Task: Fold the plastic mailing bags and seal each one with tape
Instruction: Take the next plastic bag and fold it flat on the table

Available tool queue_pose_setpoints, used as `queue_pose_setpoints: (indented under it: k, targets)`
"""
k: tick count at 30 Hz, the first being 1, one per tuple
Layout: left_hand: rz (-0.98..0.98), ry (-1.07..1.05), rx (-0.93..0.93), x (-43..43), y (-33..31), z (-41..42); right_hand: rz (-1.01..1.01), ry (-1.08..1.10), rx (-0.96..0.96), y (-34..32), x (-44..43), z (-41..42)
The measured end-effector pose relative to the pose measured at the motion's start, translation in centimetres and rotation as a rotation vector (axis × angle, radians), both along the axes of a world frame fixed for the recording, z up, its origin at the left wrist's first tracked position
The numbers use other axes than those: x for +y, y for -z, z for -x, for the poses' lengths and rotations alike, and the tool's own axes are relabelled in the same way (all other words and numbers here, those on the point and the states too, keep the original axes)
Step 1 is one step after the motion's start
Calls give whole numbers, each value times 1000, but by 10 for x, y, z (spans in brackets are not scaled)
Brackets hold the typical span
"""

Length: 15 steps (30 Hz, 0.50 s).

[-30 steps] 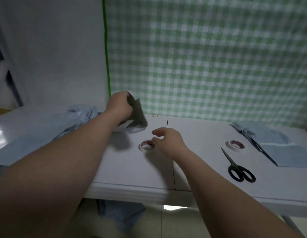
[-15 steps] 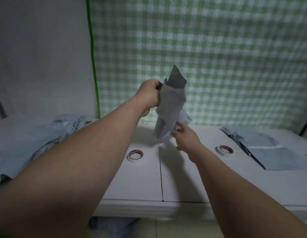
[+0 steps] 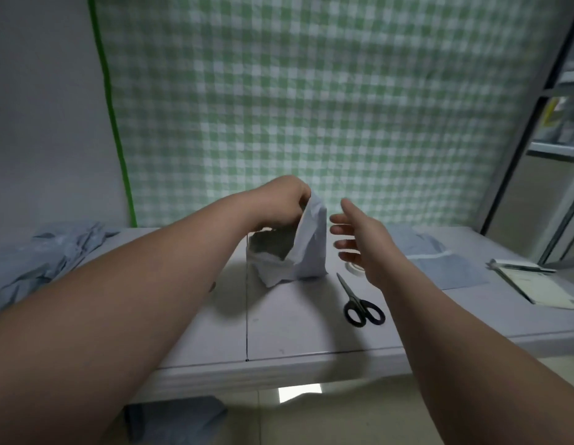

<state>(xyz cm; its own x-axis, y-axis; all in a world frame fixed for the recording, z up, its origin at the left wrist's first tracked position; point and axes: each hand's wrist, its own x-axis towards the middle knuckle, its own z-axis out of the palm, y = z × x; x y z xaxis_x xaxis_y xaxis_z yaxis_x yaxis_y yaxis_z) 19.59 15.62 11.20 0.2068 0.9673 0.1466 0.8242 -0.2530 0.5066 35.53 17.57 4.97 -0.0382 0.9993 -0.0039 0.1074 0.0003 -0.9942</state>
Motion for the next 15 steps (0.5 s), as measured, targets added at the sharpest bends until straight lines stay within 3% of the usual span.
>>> queue_pose_setpoints:
  k: [7,11,15]
  targets:
    - [33,99,242,-38,12,-9,-97,-275,-333,-25,-49,3]
    - [55,163,263,-57,22,-10,-182,-208,-481,-18,-61,14]
    - [161,196,284,-65,28,-1,-270,-103,-752,-4,-61,18]
